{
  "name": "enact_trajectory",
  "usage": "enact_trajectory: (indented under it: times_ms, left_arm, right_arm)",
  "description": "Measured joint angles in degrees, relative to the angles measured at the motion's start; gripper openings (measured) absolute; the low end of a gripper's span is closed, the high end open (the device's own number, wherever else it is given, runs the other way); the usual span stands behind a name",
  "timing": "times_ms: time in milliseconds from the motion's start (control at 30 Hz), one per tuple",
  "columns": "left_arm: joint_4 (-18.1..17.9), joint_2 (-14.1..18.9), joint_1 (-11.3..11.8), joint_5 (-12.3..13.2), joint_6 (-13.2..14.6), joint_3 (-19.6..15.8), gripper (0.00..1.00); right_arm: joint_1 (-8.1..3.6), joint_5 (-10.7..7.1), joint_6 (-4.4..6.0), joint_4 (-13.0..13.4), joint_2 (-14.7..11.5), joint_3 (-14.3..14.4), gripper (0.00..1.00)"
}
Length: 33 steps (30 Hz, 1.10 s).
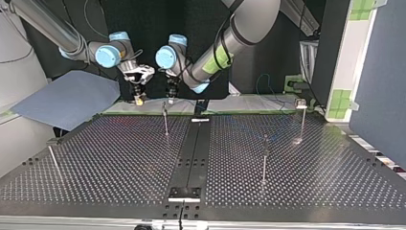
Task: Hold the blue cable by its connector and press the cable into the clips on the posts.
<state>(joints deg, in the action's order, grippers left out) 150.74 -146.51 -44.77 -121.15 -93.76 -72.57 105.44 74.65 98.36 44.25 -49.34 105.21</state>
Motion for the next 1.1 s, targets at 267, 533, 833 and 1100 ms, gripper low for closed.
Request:
enact_trajectory:
  times_ms: [267, 533, 833, 1100]
  left_arm:
    - [-0.58, 0.03, -0.02, -1.99, -0.62, 0.05, 0.00]
    - [-1.89, 0.00, 0.24, -1.98, -0.76, 0.04, 0.00]
    - [-1.73, -0.03, 0.98, -0.68, -0.73, 0.06, 0.00]
    - [-0.55, -0.03, 1.54, 2.34, -0.81, 0.05, 0.00]
  right_arm:
    - [-1.71, -1.59, -0.33, -0.63, 1.50, -1.29, 0.00]
    - [-3.69, -3.96, -0.20, -0.60, 1.70, -2.49, 0.00]
    - [-5.14, -5.23, -0.45, -0.58, 1.81, -3.70, 0.00]
    - [-5.83, -5.91, -0.72, -0.70, 1.89, -4.37, 0.00]
